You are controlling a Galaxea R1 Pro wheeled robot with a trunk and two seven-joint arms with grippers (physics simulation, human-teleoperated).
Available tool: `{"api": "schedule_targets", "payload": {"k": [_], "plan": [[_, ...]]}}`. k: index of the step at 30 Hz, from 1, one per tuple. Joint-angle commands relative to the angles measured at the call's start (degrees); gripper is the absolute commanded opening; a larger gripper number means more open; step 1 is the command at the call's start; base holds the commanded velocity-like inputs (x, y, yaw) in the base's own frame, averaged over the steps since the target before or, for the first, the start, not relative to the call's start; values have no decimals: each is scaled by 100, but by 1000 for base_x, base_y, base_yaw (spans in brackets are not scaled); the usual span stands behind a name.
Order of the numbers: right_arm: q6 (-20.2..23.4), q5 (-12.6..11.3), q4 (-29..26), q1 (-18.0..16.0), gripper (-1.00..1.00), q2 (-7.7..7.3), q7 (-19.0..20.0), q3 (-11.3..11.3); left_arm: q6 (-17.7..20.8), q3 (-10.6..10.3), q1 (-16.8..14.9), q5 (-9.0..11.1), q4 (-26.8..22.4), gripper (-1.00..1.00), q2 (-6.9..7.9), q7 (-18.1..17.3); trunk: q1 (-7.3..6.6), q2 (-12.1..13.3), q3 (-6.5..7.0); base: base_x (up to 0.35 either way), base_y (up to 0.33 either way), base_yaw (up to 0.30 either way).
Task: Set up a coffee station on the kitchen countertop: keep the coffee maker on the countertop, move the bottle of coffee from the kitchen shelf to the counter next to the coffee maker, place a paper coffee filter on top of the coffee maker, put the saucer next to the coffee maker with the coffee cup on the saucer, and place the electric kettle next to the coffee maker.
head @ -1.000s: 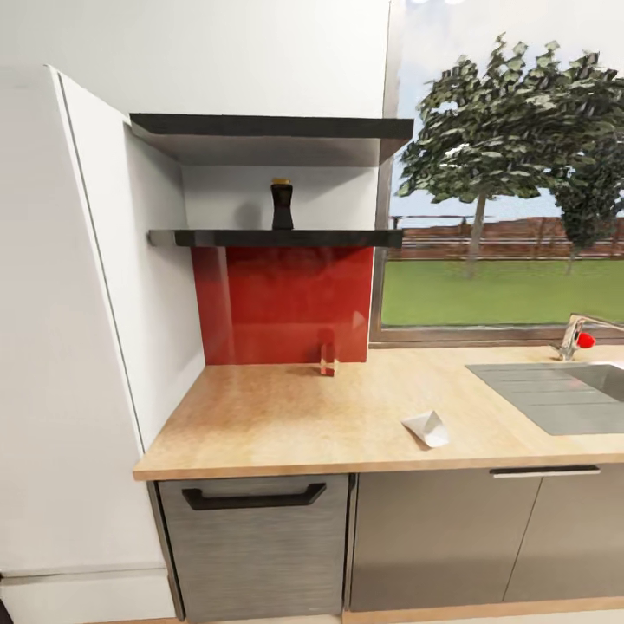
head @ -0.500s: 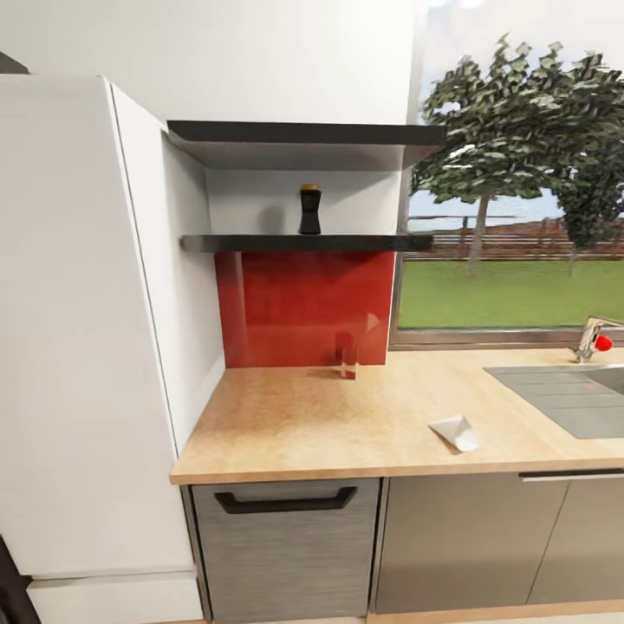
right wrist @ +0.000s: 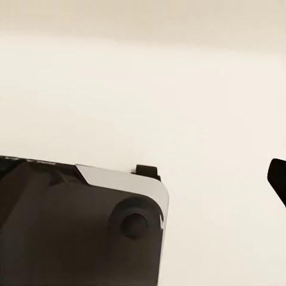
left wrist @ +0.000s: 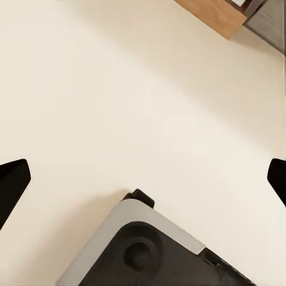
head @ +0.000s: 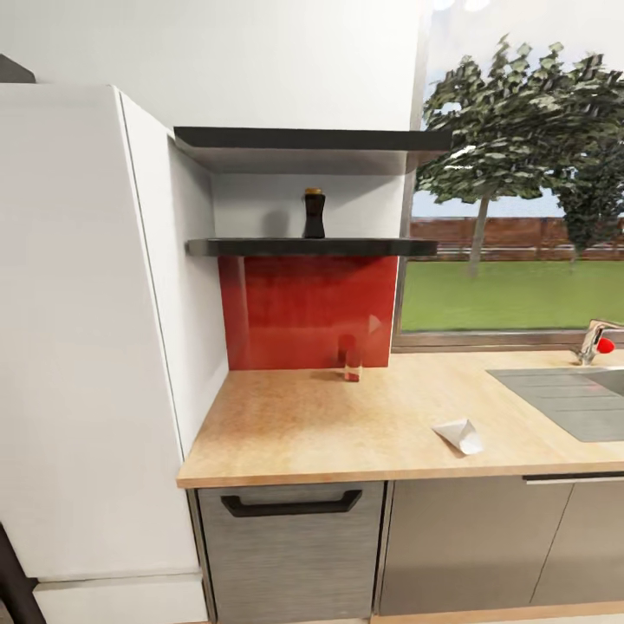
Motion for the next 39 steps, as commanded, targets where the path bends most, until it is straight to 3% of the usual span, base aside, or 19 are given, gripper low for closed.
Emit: {"api": "schedule_targets", "payload": {"k": [1, 8, 17, 31, 39], "plan": [[-34, -60, 18, -8, 100, 1, 20, 41, -24, -59, -5, 32, 9, 100, 1, -32, -21, 34, 10, 0, 0, 0], [-34, -58, 17, -8, 100, 0, 22, 43, -23, -58, -5, -117, 9, 100, -7, -39, -174, 315, 135, 0, 0, 0], [-34, -63, 17, -8, 100, 0, 17, 39, -18, 27, -5, -102, 16, 100, -11, -28, -372, 676, 297, 0, 0, 14], [-34, -62, 15, -8, 100, 0, 17, 39, -20, 30, -5, 145, 17, 100, -16, -7, -680, 1237, 548, 0, 0, 179], [-34, -63, 16, -8, 100, 0, 17, 39, -56, -63, -5, -101, 17, 100, -124, 14, -855, 1558, 692, 0, 0, 16]]}}
